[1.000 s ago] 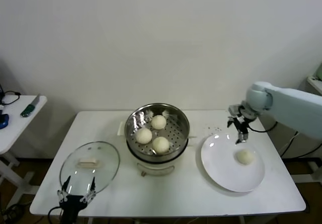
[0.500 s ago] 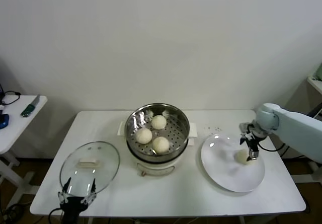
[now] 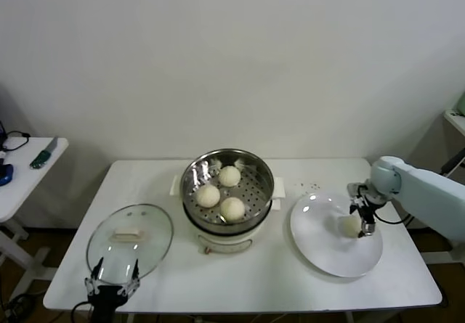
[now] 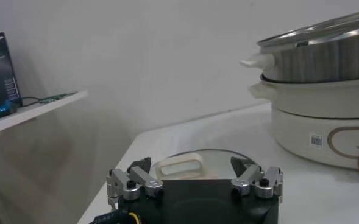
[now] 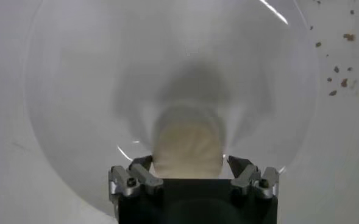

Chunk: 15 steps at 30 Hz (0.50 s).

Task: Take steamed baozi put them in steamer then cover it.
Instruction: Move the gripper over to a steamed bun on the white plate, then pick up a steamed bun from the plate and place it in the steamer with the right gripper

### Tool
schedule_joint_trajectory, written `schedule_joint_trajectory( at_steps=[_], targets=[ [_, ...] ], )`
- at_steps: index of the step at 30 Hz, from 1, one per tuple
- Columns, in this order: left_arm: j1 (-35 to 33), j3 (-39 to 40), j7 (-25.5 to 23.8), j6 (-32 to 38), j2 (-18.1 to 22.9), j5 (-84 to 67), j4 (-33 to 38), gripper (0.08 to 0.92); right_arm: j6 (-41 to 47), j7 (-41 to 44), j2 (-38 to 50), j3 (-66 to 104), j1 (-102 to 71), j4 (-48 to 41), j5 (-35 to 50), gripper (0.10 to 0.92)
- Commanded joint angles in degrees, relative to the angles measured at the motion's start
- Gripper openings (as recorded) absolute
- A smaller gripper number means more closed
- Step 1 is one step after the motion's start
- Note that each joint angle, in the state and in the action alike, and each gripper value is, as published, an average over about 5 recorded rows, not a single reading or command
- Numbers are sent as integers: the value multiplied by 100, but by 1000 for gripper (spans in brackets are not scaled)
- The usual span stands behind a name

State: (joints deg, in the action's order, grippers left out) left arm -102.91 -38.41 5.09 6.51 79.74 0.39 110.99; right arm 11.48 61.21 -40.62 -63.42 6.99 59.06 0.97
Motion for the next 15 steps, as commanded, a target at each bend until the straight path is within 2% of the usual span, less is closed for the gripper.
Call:
schedule_joint_trajectory(
  at_steps=[1,10,15],
  targets=[
    [-15,-5,3,8,-8,5,7,823,-44,8,-105,134,-155,-188,-78,813],
    [-55,-5,5,24,1,4,27,823,-56,36,-89,18,17,-178,89,706],
    [-60,5,3,26,-5,3,56,823,48,23,-89,-285,564,-75,640,676]
  ],
)
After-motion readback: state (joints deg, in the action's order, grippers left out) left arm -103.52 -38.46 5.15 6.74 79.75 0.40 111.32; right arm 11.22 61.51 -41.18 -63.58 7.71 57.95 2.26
